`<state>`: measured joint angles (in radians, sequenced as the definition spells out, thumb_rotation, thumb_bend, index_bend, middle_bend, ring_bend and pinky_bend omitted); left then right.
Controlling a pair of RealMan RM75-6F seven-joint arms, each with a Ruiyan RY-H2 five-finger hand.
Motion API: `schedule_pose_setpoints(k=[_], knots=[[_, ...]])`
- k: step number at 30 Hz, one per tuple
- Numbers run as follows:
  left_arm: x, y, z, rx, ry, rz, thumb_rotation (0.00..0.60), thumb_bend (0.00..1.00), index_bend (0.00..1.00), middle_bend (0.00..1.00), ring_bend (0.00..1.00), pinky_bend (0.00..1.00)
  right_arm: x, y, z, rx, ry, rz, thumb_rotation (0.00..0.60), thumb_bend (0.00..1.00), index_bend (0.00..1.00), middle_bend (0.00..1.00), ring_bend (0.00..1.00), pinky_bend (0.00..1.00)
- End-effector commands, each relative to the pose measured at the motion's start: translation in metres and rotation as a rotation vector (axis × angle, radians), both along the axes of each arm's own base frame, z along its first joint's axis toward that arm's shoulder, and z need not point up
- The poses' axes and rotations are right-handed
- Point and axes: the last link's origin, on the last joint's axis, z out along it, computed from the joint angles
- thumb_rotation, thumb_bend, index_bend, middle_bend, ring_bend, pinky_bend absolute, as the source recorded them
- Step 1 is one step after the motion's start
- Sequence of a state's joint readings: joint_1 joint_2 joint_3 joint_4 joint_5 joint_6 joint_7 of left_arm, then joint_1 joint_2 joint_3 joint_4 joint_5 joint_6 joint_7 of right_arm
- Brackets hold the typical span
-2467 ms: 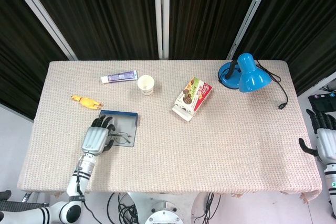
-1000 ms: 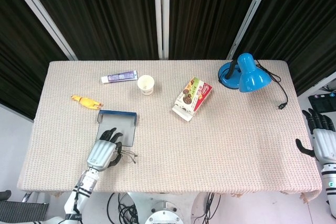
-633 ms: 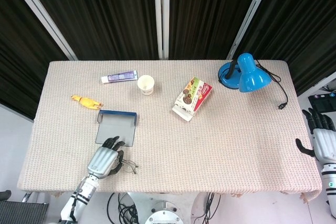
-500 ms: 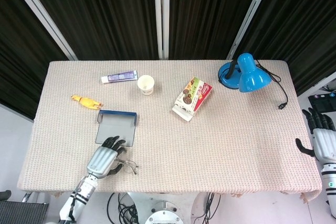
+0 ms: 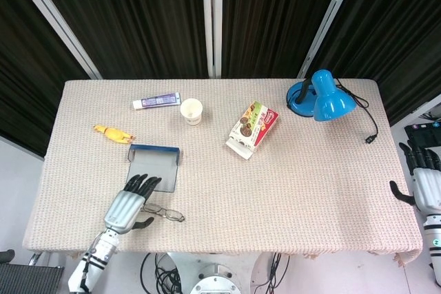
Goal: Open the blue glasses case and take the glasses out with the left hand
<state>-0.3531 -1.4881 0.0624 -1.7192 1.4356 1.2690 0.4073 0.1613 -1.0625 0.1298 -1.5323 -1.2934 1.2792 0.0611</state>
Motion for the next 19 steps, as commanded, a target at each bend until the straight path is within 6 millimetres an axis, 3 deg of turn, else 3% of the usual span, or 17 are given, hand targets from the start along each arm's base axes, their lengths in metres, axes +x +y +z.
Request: schedule_pose_setpoints(k=[1, 6, 11, 19], knots=[[-0.001, 0.0, 0.024, 0.09, -0.012, -0.012, 0.6, 0.19, 0.0, 0.07, 0.0, 0.07, 0.0, 0.001, 0.003, -0.011, 0.0, -0.001, 0.6, 0.3, 0.0, 0.0, 0.0, 0.0], [-0.019, 0.006, 0.072, 0.334, 0.015, -0.015, 0.6, 0.19, 0.01, 0.06, 0.0, 0.05, 0.0, 0.007, 0.005, -0.024, 0.011, 0.013, 0.6, 0.3, 0.0, 0.0, 0.0, 0.0], [-0.052, 0.004, 0.111, 0.474, 0.054, 0.073, 0.6, 0.18, 0.02, 0.03, 0.0, 0.03, 0.0, 0.016, -0.001, -0.018, 0.017, 0.032, 0.6, 0.3, 0.0, 0.0, 0.0, 0.0], [-0.085, -0.006, 0.133, 0.457, 0.091, 0.147, 0.6, 0.16, 0.02, 0.0, 0.0, 0.0, -0.003, 0.023, -0.015, 0.006, 0.016, 0.033, 0.6, 0.29, 0.0, 0.0, 0.0, 0.0]])
